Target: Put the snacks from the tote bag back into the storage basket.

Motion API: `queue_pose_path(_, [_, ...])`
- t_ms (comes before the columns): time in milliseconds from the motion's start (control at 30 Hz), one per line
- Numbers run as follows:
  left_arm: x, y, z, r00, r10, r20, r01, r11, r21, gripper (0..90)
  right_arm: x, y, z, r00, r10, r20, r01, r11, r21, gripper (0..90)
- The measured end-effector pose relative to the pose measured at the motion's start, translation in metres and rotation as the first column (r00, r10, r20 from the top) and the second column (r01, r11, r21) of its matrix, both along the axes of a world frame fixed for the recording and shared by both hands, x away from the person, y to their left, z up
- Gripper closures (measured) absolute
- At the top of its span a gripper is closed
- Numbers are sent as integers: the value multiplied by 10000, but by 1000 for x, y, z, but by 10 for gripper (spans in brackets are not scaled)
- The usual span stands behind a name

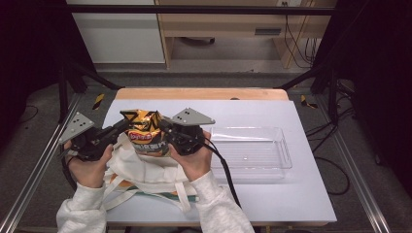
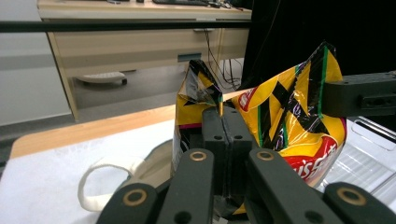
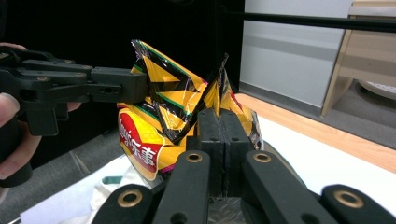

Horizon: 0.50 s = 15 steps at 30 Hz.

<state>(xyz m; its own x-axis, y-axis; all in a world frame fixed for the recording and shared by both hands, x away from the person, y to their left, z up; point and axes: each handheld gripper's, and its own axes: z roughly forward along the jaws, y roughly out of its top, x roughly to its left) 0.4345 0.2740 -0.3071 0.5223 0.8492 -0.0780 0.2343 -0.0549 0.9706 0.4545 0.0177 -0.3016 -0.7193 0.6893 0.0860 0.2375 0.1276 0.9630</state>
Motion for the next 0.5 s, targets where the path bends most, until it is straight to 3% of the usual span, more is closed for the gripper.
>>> queue_pose_path(500, [-10, -9, 25, 9988, -86, 484, 99, 9996, -280, 900, -7, -9, 29, 9987, 10, 500, -12, 10000, 33, 900])
